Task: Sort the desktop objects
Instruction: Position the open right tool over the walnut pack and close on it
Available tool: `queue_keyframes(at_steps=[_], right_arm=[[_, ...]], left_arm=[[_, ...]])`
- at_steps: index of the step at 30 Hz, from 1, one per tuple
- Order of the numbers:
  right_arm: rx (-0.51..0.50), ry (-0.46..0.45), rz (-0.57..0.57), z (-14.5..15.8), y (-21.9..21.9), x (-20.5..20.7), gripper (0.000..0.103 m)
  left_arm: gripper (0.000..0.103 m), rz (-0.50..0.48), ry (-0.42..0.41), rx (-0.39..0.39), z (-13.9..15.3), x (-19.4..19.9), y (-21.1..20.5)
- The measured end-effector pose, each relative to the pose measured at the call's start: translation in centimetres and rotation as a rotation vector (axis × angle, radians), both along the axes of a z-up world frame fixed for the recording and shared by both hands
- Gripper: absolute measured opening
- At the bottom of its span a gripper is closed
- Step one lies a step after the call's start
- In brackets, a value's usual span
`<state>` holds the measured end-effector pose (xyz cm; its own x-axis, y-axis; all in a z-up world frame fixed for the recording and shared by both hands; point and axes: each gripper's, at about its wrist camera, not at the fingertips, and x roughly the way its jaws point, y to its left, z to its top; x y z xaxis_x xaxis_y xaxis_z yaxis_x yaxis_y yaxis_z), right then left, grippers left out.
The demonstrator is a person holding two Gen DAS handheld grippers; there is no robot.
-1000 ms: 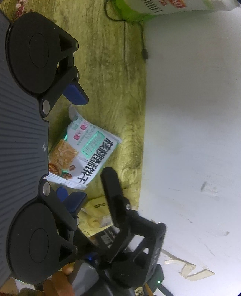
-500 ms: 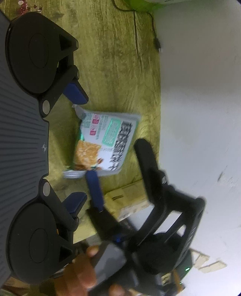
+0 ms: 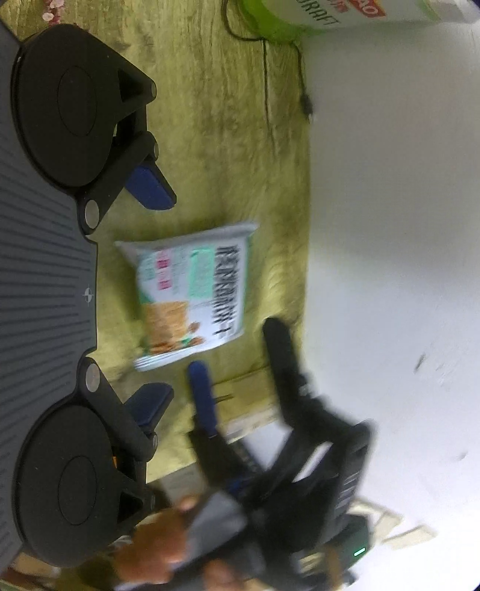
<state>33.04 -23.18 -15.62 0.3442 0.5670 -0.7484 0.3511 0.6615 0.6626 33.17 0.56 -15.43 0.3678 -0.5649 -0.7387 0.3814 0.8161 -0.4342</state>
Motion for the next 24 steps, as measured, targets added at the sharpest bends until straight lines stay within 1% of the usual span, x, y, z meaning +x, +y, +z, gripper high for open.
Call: queue_keyframes(at_steps=[3,5,6,7,10,11,12,17,21,24], right_arm=[[-0.001,0.009,-0.003,-0.4,-0.4,0.0,0.094],[-0.002,0.013,0.000,-0.7,-0.4,0.0,0.089],[-0.002,0.010,0.000,-0.7,-0.4,0.0,0.087],[0.001,0.006,0.002,-0.8,-0.4,0.1,0.083],[0.013,0.007,0.002,-1.0,-0.4,0.1,0.074],[0.016,0.005,0.004,-1.1,-0.4,0.1,0.073],[0.017,0.004,0.007,-1.1,-0.5,0.1,0.073],[0.024,-0.005,0.022,-1.0,-0.6,0.0,0.073],[0.009,-0.015,0.043,-0.8,-0.6,0.1,0.073],[0.003,-0.023,0.055,-0.4,-0.8,0.2,0.073]], left_arm=[[0.097,0.025,0.005,0.001,-0.4,0.8,-0.5],[0.094,0.034,0.012,0.004,-0.6,1.0,-0.8],[0.091,0.037,0.014,0.005,-0.8,1.0,-0.8],[0.085,0.041,0.017,0.006,-0.9,1.1,-0.9],[0.078,0.043,0.033,0.002,-1.2,1.1,-0.9],[0.076,0.040,0.036,-0.001,-1.2,1.0,-0.9],[0.073,0.033,0.037,-0.002,-1.1,0.9,-0.9],[0.073,-0.018,0.041,0.016,-1.0,0.2,-1.5],[0.073,-0.064,0.056,0.028,-1.0,-0.6,-1.7],[0.073,-0.053,0.062,0.026,-1.1,-0.9,-1.1]])
